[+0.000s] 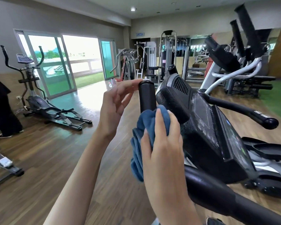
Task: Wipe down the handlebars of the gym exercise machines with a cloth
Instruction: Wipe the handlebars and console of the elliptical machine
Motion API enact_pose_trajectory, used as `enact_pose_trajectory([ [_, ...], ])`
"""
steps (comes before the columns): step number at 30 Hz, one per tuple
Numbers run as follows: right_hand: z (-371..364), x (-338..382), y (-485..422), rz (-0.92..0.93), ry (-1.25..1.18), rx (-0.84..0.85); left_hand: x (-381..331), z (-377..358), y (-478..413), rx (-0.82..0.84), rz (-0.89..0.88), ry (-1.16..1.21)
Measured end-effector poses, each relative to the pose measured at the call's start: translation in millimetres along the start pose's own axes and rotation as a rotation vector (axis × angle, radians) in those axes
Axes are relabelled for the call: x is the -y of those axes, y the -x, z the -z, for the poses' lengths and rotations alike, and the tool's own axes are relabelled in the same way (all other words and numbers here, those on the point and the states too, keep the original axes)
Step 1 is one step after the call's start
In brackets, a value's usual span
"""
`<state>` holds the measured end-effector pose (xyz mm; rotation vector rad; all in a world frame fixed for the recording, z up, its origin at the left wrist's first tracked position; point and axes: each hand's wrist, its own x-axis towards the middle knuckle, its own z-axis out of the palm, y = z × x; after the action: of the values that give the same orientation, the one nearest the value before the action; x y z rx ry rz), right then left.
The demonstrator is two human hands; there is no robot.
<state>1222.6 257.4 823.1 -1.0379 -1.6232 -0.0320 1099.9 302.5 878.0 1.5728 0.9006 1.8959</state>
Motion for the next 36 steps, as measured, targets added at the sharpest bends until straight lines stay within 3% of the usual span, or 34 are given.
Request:
enact_pose_trajectory([
  [4, -17.9, 14.9, -37.1, -0.024, 0.003, -0.066, 6.0, 6.9, -3.7, 0.051, -0.006, 0.083],
  [10, -35.3, 41.4, -70.7, 0.026, 0.197, -0.13, 14.7, 23.6, -22.7, 0.198, -0.005, 0.186],
  [20, -46.0, 37.6, -6.0, -0.104, 0.566, -0.302, 33.1, 39.9, -53.6, 0.551, -0.072, 0.298],
  [27, -63.0, 32.9, -8.4, -0.124, 0.581, -0.375, 49.7, 32.1, -69.9, 0.622, -0.086, 0.472],
  [36, -88.4, 38.9, -40.9, -0.086, 0.948, -0.516, 64.0, 17.9, -80.1, 0.682, -0.096, 0.697],
])
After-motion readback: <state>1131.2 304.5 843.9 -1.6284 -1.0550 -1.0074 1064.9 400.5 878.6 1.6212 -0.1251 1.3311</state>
